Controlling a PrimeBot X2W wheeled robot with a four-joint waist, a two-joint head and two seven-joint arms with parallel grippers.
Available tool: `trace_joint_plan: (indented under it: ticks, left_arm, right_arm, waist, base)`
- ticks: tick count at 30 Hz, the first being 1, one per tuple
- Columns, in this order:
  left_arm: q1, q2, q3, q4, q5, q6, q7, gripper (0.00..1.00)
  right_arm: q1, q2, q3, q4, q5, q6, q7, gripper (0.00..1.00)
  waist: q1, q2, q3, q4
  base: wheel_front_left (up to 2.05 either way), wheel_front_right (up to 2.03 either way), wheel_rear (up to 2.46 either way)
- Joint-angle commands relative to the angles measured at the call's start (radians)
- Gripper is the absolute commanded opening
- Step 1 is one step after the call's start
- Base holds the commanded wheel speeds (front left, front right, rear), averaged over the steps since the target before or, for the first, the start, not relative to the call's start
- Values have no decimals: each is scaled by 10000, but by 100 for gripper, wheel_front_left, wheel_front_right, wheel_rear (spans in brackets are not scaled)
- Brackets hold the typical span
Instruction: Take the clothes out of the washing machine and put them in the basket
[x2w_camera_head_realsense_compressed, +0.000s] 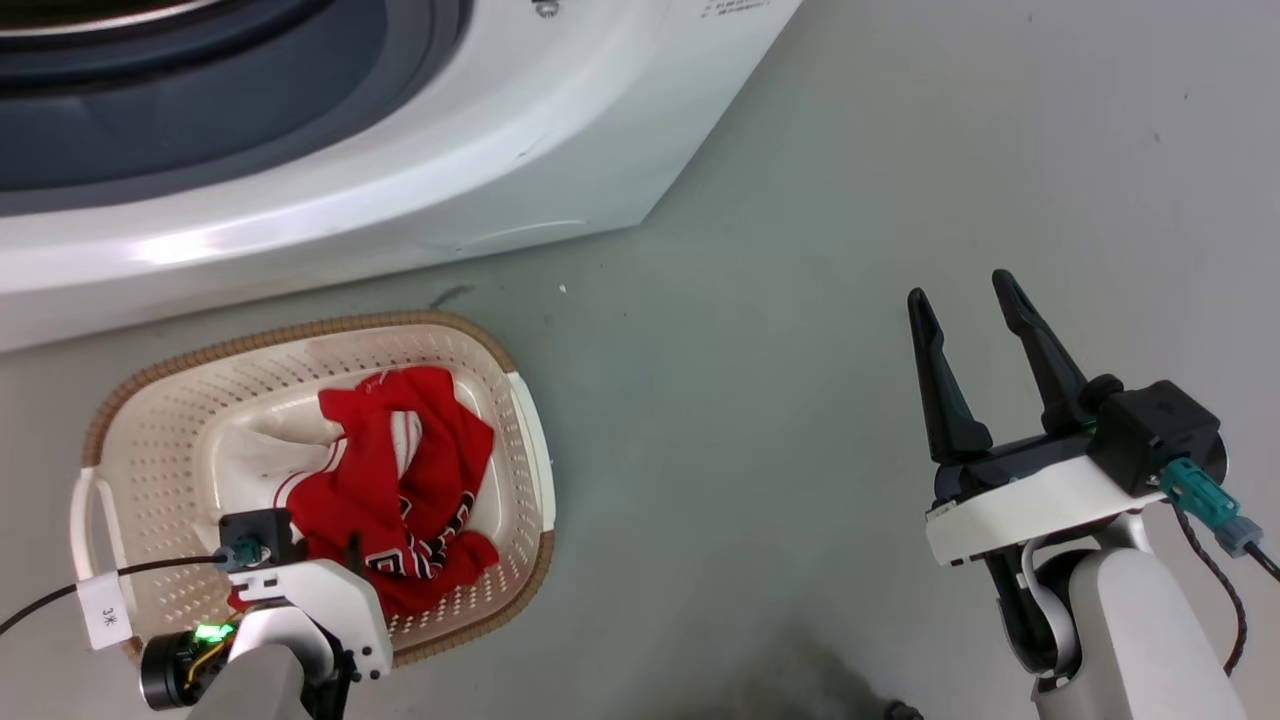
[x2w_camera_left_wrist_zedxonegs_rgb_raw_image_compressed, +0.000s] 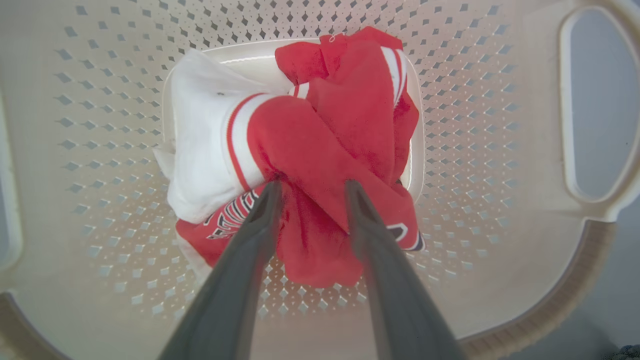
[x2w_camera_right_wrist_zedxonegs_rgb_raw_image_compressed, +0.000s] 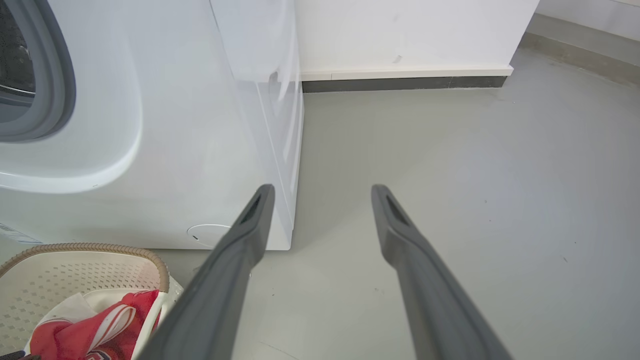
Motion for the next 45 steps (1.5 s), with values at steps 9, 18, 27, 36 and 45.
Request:
trace_joint_plan:
  ticks: [9, 18, 27, 36, 45]
  left_arm:
    - [437, -454, 34, 399, -305, -243, -128, 100]
    - [1063, -715, 221, -1283, -183, -198, -165, 100]
    - [2161, -868, 529, -4497, 484, 103, -158, 100]
    - [3365, -971, 693, -7691, 1190, 386, -159, 100]
    - [4505, -774, 494, -9557, 1691, 802, 107, 100]
  right_arm:
    - [452, 0, -172, 463, -232, -6, 46, 100]
    - [1367, 0, -699, 287, -558, -6, 506, 100]
    - [2197, 0, -1182, -113, -909, -6, 978, 100]
    - [2744, 0, -1580, -500, -1055, -6, 1274, 100]
    - [3252, 0, -1410, -730, -1190, -6, 1464, 100]
  waist:
    - [-2, 0, -2204, 366]
    - [-2, 0, -4029, 1025]
    - [-2, 0, -5139, 1773]
    - [-2, 0, -5916, 2266]
    - [-2, 0, -6353, 2418]
  base:
    - [0, 0, 0]
    - [0, 0, 0]
    - [0, 0, 0]
    - [0, 0, 0]
    - [0, 0, 0]
